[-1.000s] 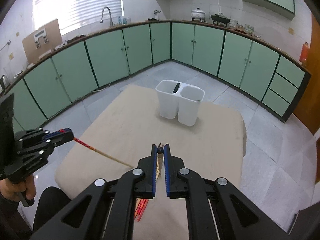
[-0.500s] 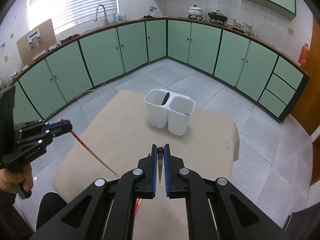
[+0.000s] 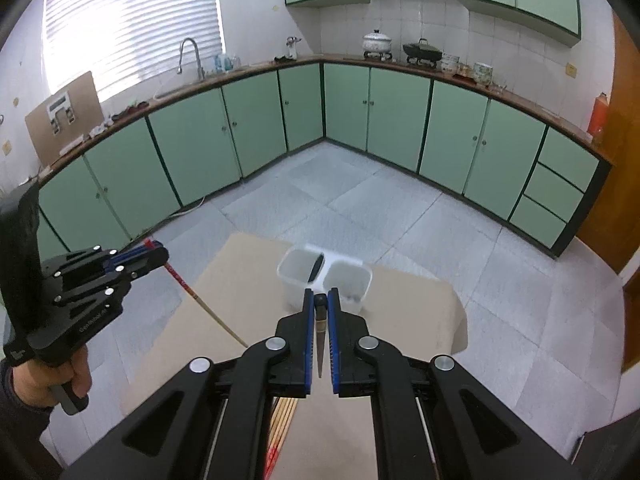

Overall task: Organize utensils
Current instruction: 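Lower the red chopstick into the white holder with the left tool while the right tool inserts the black chopstick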

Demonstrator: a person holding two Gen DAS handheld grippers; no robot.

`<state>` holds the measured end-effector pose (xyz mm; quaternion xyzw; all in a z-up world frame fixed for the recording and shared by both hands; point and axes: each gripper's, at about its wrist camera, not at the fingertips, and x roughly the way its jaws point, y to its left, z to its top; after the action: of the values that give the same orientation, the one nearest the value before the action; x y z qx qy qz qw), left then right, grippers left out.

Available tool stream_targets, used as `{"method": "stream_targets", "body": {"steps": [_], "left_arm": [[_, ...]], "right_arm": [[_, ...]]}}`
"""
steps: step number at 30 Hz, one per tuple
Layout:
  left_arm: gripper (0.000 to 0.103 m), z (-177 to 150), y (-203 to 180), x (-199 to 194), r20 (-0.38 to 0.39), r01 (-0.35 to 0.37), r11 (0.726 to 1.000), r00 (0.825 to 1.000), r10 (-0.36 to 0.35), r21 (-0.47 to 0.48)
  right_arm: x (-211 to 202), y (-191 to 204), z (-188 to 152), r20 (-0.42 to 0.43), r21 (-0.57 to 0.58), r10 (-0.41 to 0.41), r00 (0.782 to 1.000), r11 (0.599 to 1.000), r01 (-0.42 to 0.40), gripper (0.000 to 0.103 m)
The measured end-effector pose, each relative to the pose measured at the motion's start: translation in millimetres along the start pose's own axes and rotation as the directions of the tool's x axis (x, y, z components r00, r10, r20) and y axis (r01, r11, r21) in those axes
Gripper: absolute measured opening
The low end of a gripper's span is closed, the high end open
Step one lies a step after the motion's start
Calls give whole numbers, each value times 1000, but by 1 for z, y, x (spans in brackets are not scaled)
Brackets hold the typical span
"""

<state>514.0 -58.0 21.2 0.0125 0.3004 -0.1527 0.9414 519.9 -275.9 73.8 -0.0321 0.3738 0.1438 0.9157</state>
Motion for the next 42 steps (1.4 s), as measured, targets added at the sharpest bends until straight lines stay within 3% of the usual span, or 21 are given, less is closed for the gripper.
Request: {"method": "stream_targets", "body": {"steps": [9, 14, 18, 25, 28, 29, 33, 37, 42], "left_arm": [[5, 68, -4, 31, 115, -37, 999, 993, 39, -20], [5, 74, -8, 70, 125, -56, 998, 991, 55, -1], [5, 61, -2, 106, 94, -53, 998, 994, 54, -15], [8, 18, 14, 146, -10, -62, 998, 998, 62, -26], [23, 8, 21, 140, -13, -68, 997, 998, 68, -32], [29, 7, 24, 137, -9, -70, 997, 998, 70, -33], [34, 3, 33, 105, 25, -66, 997, 997, 67, -40], [49, -14, 40, 54, 75, -77, 996, 994, 80, -38], [59, -67, 42, 3, 77, -87, 996, 993, 88, -17]], "right_arm": [[29, -21, 66, 63, 53, -42, 997, 998, 39, 6], [61, -35, 82, 67, 69, -71, 995, 995, 66, 6], [97, -49, 77, 35, 105, -69, 997, 992, 65, 6], [153, -67, 30, -79, 128, -19, 997, 991, 29, 7], [155, -69, 12, -87, 117, -25, 996, 993, 35, 10], [152, -70, 9, -83, 118, -18, 996, 993, 28, 11], [124, -68, -5, -39, 112, -4, 999, 994, 9, 13], [74, -58, -41, 42, 94, 17, 999, 995, -21, 19], [35, -36, -134, 101, 84, 27, 994, 996, -36, 29]]}}
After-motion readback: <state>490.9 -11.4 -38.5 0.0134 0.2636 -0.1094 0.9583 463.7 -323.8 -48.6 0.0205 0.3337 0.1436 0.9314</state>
